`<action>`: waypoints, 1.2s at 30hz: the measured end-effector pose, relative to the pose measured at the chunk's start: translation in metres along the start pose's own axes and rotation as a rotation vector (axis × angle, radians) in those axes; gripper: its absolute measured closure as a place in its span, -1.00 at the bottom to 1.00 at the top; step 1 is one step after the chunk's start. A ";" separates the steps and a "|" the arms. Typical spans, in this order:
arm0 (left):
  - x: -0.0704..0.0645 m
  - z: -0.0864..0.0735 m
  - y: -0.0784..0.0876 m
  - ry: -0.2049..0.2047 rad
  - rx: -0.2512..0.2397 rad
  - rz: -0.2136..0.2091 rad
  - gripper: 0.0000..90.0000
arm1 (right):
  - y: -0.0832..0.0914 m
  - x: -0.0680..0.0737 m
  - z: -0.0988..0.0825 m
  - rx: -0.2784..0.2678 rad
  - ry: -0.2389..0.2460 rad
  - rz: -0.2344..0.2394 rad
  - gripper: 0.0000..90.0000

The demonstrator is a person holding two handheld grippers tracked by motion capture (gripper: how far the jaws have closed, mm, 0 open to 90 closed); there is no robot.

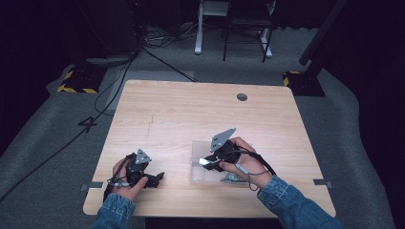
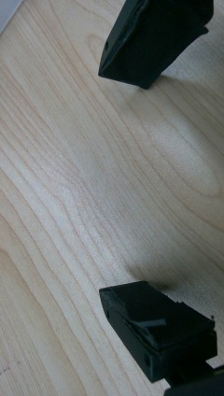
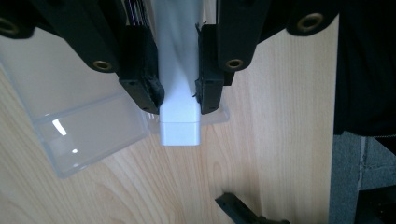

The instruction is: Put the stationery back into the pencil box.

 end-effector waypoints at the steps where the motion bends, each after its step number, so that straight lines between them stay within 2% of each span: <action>1: 0.000 0.000 0.000 0.000 0.000 0.000 -0.99 | -0.003 0.000 -0.002 0.006 0.003 0.000 0.58; 5: 0.000 0.000 0.000 0.001 0.000 0.000 -0.99 | -0.012 0.001 -0.011 0.038 0.007 0.008 0.58; 11: 0.000 0.000 0.000 0.001 0.000 0.000 -0.99 | -0.023 0.003 -0.018 0.089 0.046 0.003 0.58; 20: 0.000 0.000 0.000 0.001 0.000 0.000 -0.99 | -0.026 0.001 -0.023 0.134 0.084 -0.009 0.58; 36: 0.000 0.000 0.000 0.000 -0.001 0.001 -0.99 | -0.030 -0.001 -0.026 0.149 0.122 -0.005 0.58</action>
Point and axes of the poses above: each handheld gripper's, and its own axes: y roughly backward along the jaws, z roughly out of its top, x roughly to its left, the point moved 5 cm from there along -y, roughly forward along the jaws, and after that the axes turned 11 degrees about -z, right-handed, at the moved point
